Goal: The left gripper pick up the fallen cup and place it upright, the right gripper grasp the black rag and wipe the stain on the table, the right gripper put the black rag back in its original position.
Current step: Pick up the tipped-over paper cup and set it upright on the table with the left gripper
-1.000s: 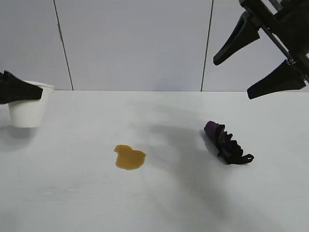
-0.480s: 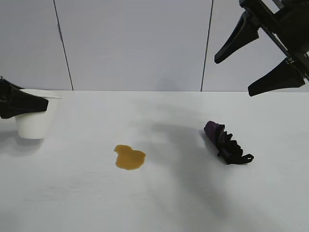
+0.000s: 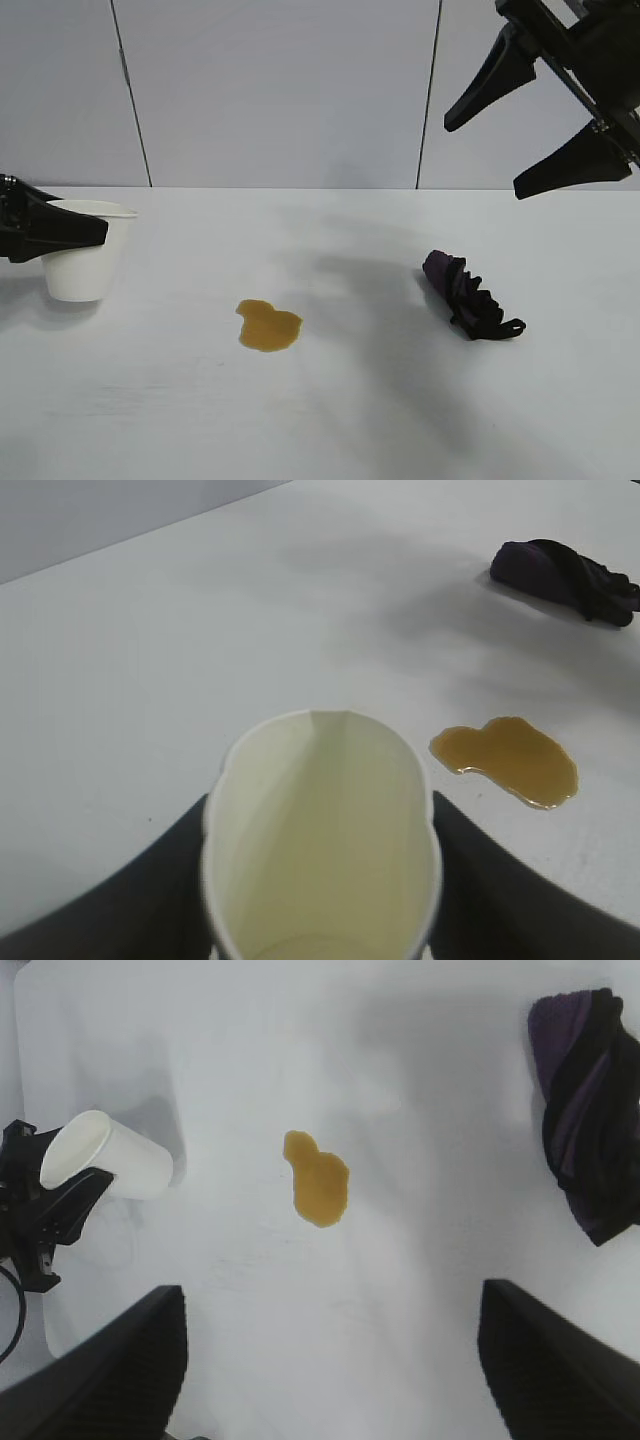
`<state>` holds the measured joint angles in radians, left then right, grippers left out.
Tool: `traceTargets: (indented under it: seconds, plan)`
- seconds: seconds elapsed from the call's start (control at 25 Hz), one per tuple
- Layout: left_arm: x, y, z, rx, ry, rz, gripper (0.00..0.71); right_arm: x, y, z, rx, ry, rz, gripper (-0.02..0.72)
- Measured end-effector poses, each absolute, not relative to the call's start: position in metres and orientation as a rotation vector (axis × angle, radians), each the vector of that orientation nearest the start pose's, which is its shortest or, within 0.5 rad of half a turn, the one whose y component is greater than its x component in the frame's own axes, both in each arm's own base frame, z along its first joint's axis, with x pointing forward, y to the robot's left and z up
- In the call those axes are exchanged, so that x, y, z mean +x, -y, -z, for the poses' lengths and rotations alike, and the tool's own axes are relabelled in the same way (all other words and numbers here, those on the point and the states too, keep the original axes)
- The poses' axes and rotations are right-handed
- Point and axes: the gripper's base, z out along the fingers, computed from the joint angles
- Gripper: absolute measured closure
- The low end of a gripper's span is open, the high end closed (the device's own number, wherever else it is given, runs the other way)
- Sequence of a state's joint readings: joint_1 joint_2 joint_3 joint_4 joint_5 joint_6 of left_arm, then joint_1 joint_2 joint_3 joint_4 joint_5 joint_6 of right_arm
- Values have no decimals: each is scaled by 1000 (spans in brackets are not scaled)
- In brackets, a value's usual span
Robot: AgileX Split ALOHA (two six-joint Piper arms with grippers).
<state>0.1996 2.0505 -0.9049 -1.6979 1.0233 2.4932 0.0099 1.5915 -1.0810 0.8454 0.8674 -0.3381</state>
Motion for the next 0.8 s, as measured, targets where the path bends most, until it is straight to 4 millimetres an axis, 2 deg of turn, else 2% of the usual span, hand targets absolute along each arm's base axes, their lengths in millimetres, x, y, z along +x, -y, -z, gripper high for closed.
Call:
traceTargets:
  seconds: [0.2,0.48,0.8]
  plan:
    - [347,9,-111,897,-1838,677,322,316,-55,-255,168,-2617,-908,149]
    - [346,10,-110,1036,-1724,595,323,316,-55,-255,168,-2617,-908,149]
    - [342,14,-85,1038,-1694,691,319,316,-55,-255,169,-2617,-908,149]
